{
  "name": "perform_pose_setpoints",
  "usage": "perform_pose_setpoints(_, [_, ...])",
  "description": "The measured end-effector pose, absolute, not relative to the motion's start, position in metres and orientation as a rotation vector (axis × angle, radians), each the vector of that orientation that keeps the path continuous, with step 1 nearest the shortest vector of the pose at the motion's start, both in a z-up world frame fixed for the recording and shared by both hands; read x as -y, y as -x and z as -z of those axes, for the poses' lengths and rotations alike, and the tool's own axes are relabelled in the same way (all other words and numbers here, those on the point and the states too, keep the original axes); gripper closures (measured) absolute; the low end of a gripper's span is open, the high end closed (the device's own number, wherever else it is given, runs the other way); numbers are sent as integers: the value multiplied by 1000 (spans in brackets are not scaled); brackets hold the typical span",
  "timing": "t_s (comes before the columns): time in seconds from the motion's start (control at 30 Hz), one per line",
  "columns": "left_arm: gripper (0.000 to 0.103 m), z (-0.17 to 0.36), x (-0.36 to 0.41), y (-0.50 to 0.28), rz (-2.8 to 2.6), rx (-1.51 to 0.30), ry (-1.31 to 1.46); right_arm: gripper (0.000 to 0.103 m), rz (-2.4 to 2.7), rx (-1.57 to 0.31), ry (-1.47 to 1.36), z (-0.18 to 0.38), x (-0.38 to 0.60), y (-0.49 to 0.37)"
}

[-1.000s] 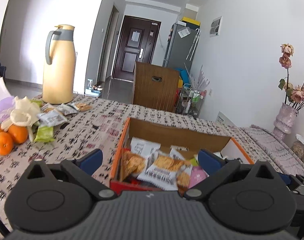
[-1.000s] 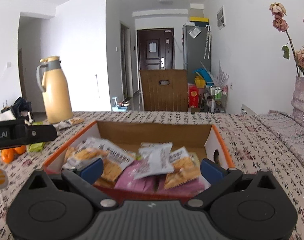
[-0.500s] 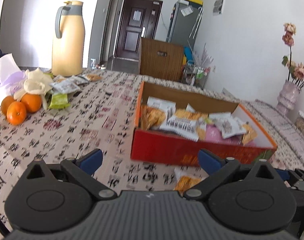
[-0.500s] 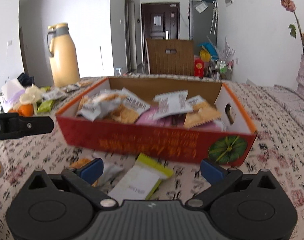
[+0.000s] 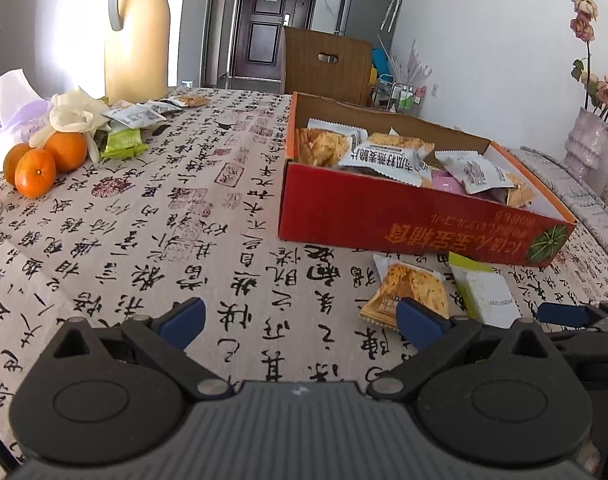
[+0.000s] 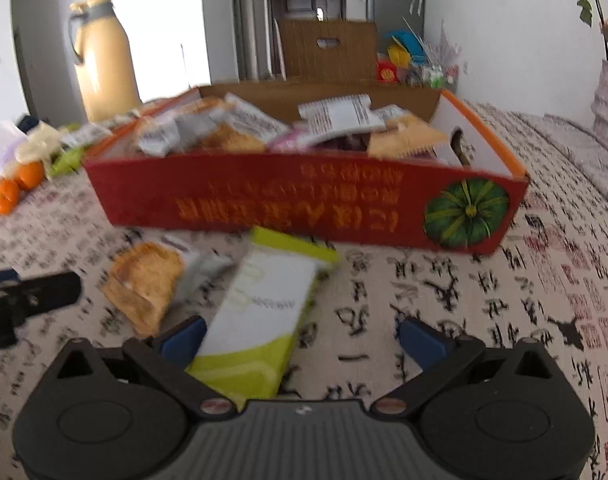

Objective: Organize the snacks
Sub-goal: 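Grasp the green-and-white bar packet with the right gripper, then grasp a cracker packet with the left gripper while the right gripper holds the bar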

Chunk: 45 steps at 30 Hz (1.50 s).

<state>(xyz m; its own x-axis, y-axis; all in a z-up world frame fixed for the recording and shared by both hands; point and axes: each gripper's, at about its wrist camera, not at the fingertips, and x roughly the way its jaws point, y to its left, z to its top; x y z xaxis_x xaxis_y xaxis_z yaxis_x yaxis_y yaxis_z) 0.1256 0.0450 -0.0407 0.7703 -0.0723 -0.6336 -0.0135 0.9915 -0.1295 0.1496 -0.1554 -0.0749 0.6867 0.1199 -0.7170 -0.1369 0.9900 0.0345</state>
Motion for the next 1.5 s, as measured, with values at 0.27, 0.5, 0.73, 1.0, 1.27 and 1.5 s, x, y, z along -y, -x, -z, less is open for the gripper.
perform_pose_setpoints(0.27, [0, 46, -48, -129, 34, -709, 154, 0, -125, -778, 12, 78, 158, -143])
perform_pose_setpoints(0.5, [0, 47, -49, -129, 31, -714, 160, 3, -131, -783, 10, 76, 159, -143])
perform_pose_setpoints(0.73, [0, 48, -50, -130, 26, -715, 166, 56, -189, -748, 24, 68, 155, -134])
perform_pose_setpoints(1.0, [0, 44, -45, -129, 14, -709, 144, 66, -208, -736, 20, 64, 158, -129])
perform_pose_setpoints(1.27, [0, 32, -18, -132, 75, -710, 106, 66, -175, -678, -14, 54, 181, -119])
perform_pose_setpoints(1.5, [0, 33, 17, -145, 86, -753, 32, 66, -134, -654, -47, 51, 205, -112])
